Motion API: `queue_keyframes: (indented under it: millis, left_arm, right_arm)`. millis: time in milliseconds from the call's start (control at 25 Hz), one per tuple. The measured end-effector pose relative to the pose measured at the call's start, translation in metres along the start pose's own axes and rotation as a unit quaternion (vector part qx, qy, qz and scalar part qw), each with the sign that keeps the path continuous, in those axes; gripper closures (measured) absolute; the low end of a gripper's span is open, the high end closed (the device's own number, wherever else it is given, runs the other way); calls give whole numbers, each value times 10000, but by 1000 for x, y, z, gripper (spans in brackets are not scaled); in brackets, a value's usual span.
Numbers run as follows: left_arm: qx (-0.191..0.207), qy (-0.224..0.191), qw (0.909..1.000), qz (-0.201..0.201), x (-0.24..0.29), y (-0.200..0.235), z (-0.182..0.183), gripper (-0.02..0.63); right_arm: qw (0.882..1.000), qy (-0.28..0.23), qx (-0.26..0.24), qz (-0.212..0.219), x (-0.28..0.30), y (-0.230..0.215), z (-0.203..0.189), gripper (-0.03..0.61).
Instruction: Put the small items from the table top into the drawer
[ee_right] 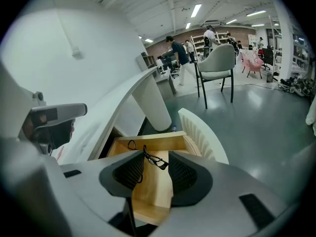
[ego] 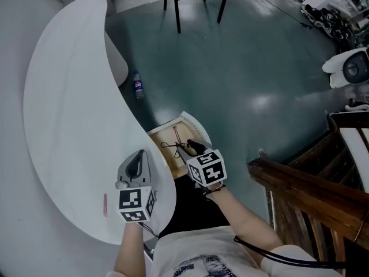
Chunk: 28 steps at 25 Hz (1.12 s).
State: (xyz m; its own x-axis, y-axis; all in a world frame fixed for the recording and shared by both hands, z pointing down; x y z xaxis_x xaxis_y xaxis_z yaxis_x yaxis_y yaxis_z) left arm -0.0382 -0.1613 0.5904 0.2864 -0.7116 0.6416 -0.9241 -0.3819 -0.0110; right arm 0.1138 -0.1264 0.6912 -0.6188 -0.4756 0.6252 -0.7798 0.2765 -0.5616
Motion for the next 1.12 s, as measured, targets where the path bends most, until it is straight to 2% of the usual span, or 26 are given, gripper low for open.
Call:
queue_keyframes:
  millis: [480,680,840,1120]
  left_arm:
    - [39,28,10000,-37,16,7,-7,594]
    - [224,59,9997,-46,18,5,-10,594]
    - [145,108,9998,-87,18,5,-14,594]
    - [126,35,9999,-39,21,8,-9,594]
  right_arm:
    - [9994,272,174,83,49,-11,-15,410]
    - [9984,420,328,185,72,-17,-24,410]
    - [9971,486,506,281,90,-22,-30,410]
    - [9961,667,551,175,112,-35,-40,410]
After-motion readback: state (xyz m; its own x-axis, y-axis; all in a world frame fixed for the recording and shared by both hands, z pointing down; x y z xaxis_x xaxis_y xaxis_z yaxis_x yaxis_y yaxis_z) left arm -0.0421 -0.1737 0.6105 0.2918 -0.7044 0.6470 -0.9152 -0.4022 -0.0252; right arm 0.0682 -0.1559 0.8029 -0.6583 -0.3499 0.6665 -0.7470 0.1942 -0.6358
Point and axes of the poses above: the fingertips, and each gripper's own axes: x forward along the fingers, y to its left, z out of its top, the point moved 4 cm from there along -x, backward along the fingers, and after that the axes turned 15 degrees about z, right-handed, at the moved point
